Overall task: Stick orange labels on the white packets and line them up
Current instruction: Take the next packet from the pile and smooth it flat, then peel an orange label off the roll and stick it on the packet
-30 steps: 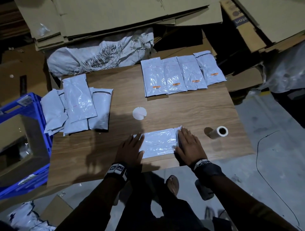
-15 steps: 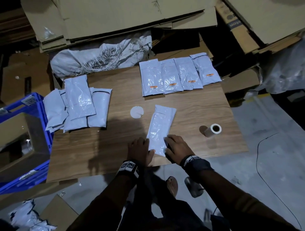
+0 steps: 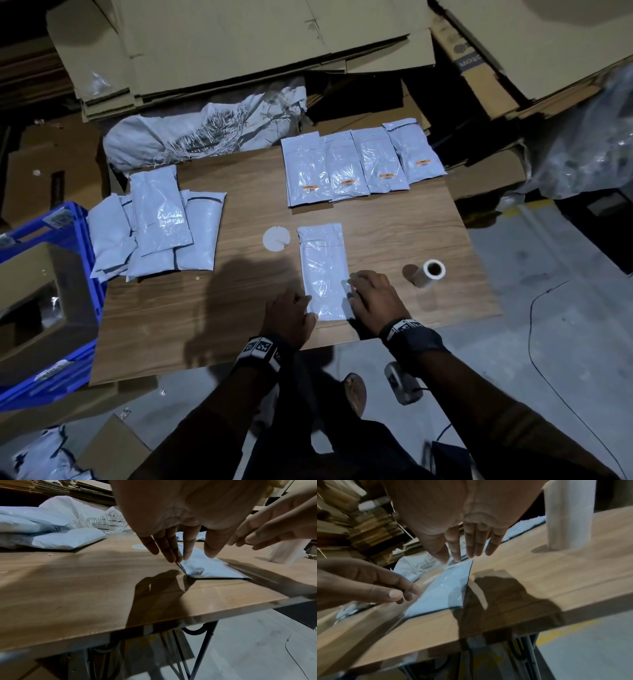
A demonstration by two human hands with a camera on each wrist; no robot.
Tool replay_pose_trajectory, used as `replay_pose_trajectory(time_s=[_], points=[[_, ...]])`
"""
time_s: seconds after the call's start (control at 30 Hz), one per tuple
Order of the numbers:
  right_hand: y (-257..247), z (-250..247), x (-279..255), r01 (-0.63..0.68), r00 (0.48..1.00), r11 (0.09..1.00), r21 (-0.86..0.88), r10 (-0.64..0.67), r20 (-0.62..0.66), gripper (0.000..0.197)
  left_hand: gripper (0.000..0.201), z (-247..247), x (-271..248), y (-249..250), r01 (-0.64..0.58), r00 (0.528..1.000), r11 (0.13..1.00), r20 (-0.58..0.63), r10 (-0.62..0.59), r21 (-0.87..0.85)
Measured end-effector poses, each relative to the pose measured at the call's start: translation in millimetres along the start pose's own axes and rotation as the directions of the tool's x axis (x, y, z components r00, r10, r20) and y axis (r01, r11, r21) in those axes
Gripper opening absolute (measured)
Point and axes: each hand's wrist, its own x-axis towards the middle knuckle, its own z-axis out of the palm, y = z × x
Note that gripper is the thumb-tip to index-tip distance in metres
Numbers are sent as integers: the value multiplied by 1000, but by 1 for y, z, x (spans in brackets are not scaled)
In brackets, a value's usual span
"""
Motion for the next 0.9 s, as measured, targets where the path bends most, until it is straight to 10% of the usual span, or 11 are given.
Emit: replay_pose_trajectory(time_s=[0.23, 0.5, 0.67, 0.9], points=[[48, -71, -32, -36, 922, 998, -49, 14, -386, 60, 41, -13, 24, 23, -132, 984, 987, -134, 119, -91], [95, -94, -17, -144, 988, 989, -31, 142, -67, 51, 38, -19, 39, 77, -296, 950, 931, -170, 263, -213], [95, -106, -9, -182, 969, 965, 189, 209, -132, 46, 48, -22, 50, 96, -363, 930, 839, -217, 297, -406], [71, -120, -8, -142, 962, 646, 750, 269, -50, 30, 64, -55, 65, 128, -304, 939, 769, -39, 342, -562]])
